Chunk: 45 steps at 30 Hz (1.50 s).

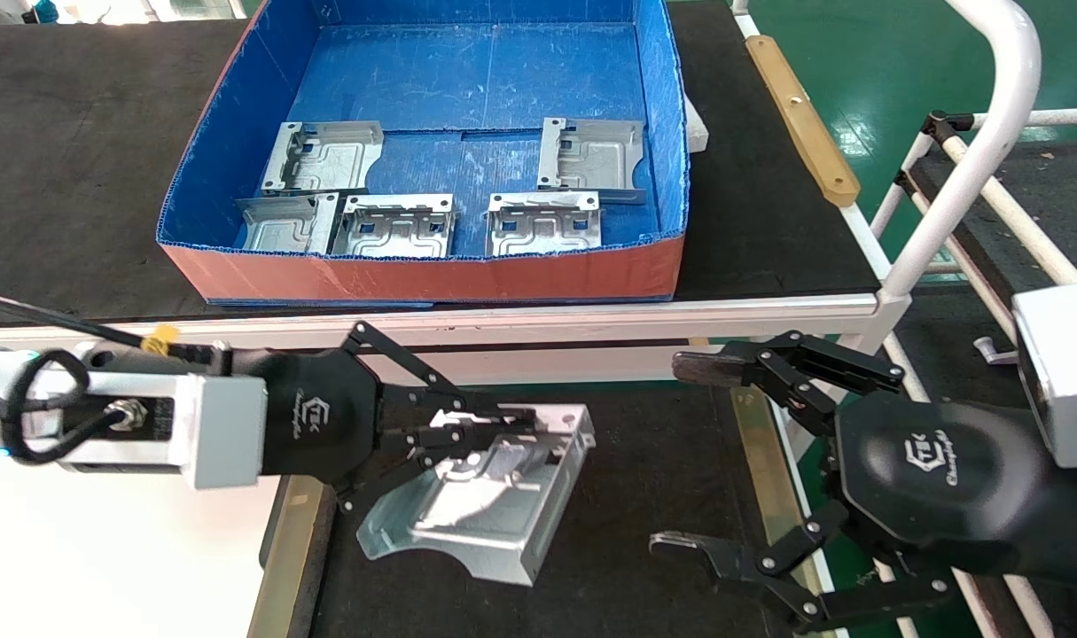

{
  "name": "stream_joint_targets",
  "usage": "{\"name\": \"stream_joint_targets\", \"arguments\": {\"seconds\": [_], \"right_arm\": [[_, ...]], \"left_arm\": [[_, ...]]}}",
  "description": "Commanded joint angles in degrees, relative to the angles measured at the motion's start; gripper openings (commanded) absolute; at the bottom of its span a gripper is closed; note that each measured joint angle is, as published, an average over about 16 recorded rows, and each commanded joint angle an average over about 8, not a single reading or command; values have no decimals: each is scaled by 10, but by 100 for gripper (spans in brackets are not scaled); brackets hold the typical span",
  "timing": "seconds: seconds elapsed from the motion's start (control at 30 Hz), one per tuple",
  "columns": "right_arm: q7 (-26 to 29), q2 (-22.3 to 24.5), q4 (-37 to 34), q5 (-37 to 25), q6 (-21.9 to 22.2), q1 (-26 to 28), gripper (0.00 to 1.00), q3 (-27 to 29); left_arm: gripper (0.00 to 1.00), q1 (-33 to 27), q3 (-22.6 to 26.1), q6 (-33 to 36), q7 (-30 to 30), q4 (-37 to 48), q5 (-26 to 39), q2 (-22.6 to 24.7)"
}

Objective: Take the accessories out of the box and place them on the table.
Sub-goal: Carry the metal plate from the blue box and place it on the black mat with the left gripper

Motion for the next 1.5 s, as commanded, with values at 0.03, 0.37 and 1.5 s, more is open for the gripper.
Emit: {"name": "stream_joint_targets", "arguments": {"seconds": [0.03,0.37,1.5], "right_arm": [[0,0,0,0,0,0,100,0],[0,0,0,0,0,0,100,0],[0,0,0,0,0,0,100,0]], "left_arm": [[0,2,15,0,13,3,3,3],[0,8,37,-2,27,16,-11,16],[0,24,71,-31,55,-58,46,48]]}}
